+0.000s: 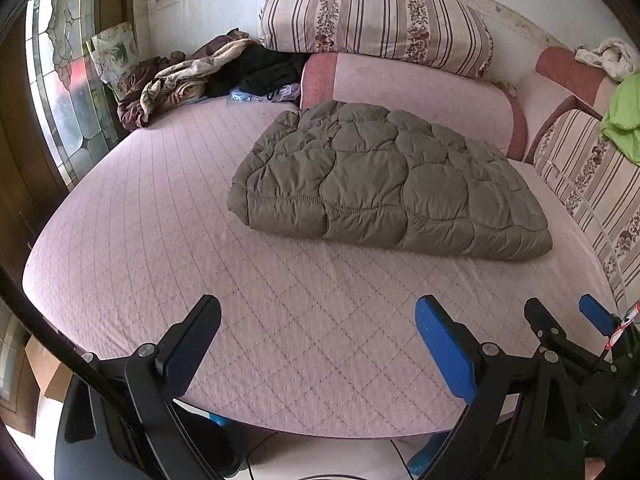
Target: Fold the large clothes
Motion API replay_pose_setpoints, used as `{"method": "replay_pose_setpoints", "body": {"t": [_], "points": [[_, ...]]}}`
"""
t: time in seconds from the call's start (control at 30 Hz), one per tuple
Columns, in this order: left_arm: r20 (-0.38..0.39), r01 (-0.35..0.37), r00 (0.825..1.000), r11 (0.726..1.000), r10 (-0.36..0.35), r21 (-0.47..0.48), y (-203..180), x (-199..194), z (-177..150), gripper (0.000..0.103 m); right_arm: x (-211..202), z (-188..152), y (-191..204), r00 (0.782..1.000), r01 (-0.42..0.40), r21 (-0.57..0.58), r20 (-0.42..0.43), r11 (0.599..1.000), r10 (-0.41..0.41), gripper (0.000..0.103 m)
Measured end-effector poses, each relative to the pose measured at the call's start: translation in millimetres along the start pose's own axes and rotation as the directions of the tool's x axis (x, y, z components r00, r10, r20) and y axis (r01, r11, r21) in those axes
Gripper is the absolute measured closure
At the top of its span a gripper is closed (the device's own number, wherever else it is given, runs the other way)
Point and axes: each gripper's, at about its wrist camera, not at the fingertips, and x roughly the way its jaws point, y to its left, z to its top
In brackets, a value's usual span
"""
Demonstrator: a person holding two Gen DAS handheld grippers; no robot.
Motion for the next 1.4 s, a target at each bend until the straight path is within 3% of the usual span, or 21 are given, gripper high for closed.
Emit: {"method": "replay_pose_setpoints", "body": {"t": [1.4], "points": [[-0.052, 0.005, 0.999, 1.000, -0.006, -0.011, -3.2, 14.6, -5.5, 0.006, -9.2, -4.3, 13.8, 0.999, 0.015, -0.024, 0.048, 1.000, -0.014, 0.015]]}}
